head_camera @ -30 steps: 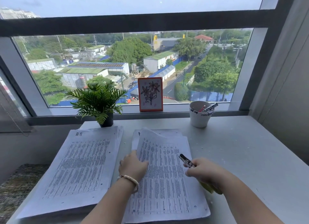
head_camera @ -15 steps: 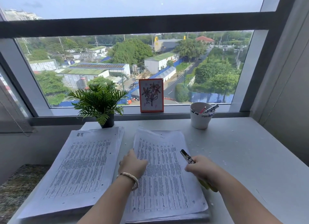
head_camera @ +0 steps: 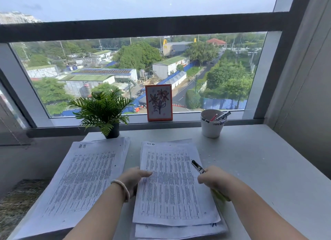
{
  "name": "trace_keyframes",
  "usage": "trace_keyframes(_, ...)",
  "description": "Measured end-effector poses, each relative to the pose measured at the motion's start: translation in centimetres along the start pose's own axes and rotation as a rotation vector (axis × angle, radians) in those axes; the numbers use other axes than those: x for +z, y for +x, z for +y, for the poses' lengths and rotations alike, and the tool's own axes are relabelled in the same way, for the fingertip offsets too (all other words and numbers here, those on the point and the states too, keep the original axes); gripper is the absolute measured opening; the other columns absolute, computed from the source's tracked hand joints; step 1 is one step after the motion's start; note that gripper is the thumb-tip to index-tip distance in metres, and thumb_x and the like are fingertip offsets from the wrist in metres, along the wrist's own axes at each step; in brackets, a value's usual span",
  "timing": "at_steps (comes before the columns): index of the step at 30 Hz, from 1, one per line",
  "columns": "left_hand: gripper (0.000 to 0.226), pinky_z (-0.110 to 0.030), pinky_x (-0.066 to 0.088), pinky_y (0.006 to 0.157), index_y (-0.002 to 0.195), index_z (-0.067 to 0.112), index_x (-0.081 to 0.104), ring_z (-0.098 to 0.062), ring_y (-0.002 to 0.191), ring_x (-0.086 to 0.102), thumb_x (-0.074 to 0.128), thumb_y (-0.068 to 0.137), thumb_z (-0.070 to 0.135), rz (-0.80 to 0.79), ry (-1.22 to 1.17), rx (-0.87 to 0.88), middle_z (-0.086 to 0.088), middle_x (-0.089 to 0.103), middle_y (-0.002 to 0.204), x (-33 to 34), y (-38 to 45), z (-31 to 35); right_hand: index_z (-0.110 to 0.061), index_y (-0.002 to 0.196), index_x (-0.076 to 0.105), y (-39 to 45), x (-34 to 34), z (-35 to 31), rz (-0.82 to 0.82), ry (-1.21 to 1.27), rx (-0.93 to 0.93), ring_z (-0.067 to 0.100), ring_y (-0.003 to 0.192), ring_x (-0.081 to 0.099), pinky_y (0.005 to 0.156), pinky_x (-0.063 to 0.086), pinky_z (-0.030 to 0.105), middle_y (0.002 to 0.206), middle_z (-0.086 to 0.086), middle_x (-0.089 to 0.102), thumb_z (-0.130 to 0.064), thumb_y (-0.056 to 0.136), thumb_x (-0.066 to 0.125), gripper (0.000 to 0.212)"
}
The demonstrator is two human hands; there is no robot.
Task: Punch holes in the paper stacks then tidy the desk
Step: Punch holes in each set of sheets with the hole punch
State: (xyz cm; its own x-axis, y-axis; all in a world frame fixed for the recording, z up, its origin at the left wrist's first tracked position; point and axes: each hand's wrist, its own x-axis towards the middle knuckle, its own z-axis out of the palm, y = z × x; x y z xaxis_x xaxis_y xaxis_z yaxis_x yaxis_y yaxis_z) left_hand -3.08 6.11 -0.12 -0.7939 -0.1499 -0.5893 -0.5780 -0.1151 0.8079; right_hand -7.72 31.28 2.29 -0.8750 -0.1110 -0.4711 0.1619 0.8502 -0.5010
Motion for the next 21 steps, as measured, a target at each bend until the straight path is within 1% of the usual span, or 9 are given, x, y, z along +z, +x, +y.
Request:
trace_keyframes(1,0.027,-0.055,0.055,0.079,0.116,-0.009,0.055,-0.04,0.09,0.066,0.057,0.089,-0.003,-0.013,-0.003,-0.015,-0.026,0.066,0.105,0.0,0.1,0.0,-0.016,0.069,0.05,-0.1,-0.3,0.0,-0.015,-0.007,-0.001,0.02,0.074,0.05,0.055,0.032,0.023,0.074,0.002,0.052,-0.022,0.083,0.059,0.017)
trace_keyframes(3,0.032,-0.047,0.056,0.081,0.118,-0.01,0.053,-0.036,0.084,0.065,0.058,0.087,-0.006,0.05,0.1,0.018,-0.027,0.064,0.105,0.1,0.7,-0.1,-0.013,0.088,0.061,-0.1,-0.8,0.0,-0.061,0.004,-0.01,0.021,0.085,0.054,0.065,0.04,0.023,0.092,0.005,0.06,-0.024,0.084,0.061,0.011)
trace_keyframes(6,0.034,-0.038,0.054,0.078,0.121,-0.011,0.054,-0.03,0.085,0.062,0.059,0.088,-0.004,0.139,0.237,0.084,-0.027,0.063,0.112,0.2,1.4,-0.1,-0.021,0.121,0.064,0.0,-1.9,0.9,-0.142,0.194,-0.023,0.02,0.106,0.054,0.09,0.042,0.031,0.121,0.002,0.058,-0.024,0.087,0.06,0.035)
trace_keyframes(8,0.027,-0.044,0.056,0.078,0.116,-0.012,0.054,-0.034,0.085,0.063,0.056,0.091,-0.002,0.101,0.183,0.041,-0.024,0.065,0.102,-0.2,1.5,0.0,-0.029,0.12,0.065,0.1,-2.8,1.7,-0.24,0.366,-0.021,0.02,0.11,0.054,0.095,0.044,0.036,0.12,0.0,0.057,-0.023,0.089,0.059,0.033)
trace_keyframes(10,0.02,-0.043,0.059,0.062,0.112,-0.011,0.053,-0.036,0.076,0.064,0.049,0.093,-0.005,0.044,0.034,-0.013,-0.024,0.064,0.093,-0.6,1.1,0.3,-0.029,0.113,0.07,0.5,-3.6,2.6,-0.322,0.549,-0.004,0.026,0.112,0.061,0.099,0.049,0.042,0.12,0.007,0.063,-0.021,0.087,0.061,0.028)
trace_keyframes(12,0.02,-0.041,0.059,0.054,0.113,-0.012,0.052,-0.036,0.075,0.064,0.046,0.095,-0.004,-0.007,-0.016,-0.019,-0.026,0.063,0.094,-0.8,0.8,0.3,-0.025,0.11,0.072,0.7,-4.0,3.1,-0.346,0.634,-0.007,0.029,0.111,0.063,0.101,0.048,0.044,0.119,0.011,0.066,-0.018,0.086,0.063,0.027)
trace_keyframes(15,0.021,-0.039,0.058,0.052,0.113,-0.012,0.052,-0.036,0.074,0.064,0.048,0.094,-0.006,-0.025,-0.057,0.01,-0.028,0.064,0.097,-0.9,0.4,0.2,-0.02,0.111,0.071,0.7,-4.2,3.3,-0.331,0.697,0.002,0.025,0.097,0.068,0.092,0.052,0.041,0.108,0.011,0.07,-0.015,0.089,0.06,0.025)
trace_keyframes(18,0.023,-0.044,0.059,0.062,0.115,-0.009,0.053,-0.039,0.082,0.065,0.048,0.093,-0.008,-0.04,-0.081,0.012,-0.029,0.063,0.104,-0.4,0.2,-0.2,-0.017,0.109,0.073,0.3,-4.1,3.0,-0.361,0.723,-0.012,0.026,0.086,0.068,0.084,0.054,0.038,0.098,0.014,0.071,-0.018,0.091,0.059,0.023)
trace_keyframes(21,0.027,-0.04,0.056,0.074,0.113,-0.003,0.057,-0.035,0.088,0.066,0.06,0.086,-0.003,0.18,0.199,0.133,-0.022,0.067,0.103,0.5,0.7,-0.9,-0.011,0.112,0.069,-0.2,-3.5,2.7,-0.318,0.672,0.01,0.03,0.092,0.068,0.088,0.053,0.041,0.099,0.013,0.07,-0.02,0.089,0.063,0.025)
